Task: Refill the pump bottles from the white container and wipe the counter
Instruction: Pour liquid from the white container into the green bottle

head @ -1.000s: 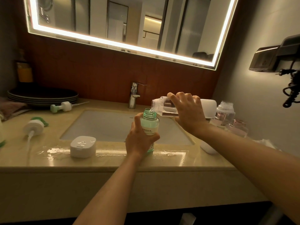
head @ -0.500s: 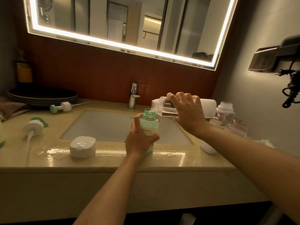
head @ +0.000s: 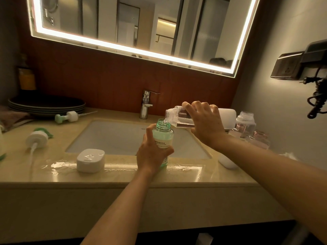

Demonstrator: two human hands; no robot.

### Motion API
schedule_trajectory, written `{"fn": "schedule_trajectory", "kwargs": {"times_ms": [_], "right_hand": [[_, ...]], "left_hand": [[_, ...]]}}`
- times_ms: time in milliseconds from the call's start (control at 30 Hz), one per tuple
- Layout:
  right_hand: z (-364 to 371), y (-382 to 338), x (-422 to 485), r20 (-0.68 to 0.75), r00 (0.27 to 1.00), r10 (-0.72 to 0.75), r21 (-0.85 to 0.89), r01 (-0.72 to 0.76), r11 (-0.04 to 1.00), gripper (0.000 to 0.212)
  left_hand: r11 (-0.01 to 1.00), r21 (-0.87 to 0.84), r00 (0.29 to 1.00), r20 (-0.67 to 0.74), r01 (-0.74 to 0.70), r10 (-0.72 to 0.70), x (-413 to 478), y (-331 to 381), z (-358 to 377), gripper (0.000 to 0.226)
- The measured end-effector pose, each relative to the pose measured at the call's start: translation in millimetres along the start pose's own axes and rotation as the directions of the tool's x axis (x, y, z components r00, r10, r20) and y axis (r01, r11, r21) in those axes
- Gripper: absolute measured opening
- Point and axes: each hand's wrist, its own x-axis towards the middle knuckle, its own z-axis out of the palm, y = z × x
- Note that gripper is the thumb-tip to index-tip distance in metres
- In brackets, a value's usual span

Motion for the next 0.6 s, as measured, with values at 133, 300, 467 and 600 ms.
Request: {"fn": "schedule_trajectory", "kwargs": {"times_ms": [133, 300, 467, 600], "right_hand": [[-0.7, 0.3, 0.2, 0.017, 1.0, -0.003, -0.001, 0.003, 1.0, 0.08], [-2.1, -0.2, 0.3, 0.047, 0.999, 0.006, -0.004, -0.006, 1.0, 0.074], [-4.1, 0.1, 1.6, 0.037, 0.999, 0.002, -0.003, -0.002, 1.0, 0.073], [-4.9, -0.5, 0.9, 0.044, 0.999, 0.001, -0.001, -0.001, 1.0, 0.073]], "left_hand": [[1.0, 0.01, 1.0, 0.009, 0.001, -0.001, 0.0, -0.1, 0.5, 0.089], [1.0, -0.004, 1.0, 0.02, 0.023, -0.023, -0.2, 0.5, -0.6, 0.088], [1.0, -0.012, 1.0, 0.022, 0.014, -0.014, -0.5, -0.1, -0.9, 0.088], [1.0, -0.015, 1.0, 0.023, 0.009, -0.009, -0.6, -0.3, -0.6, 0.089]]}}
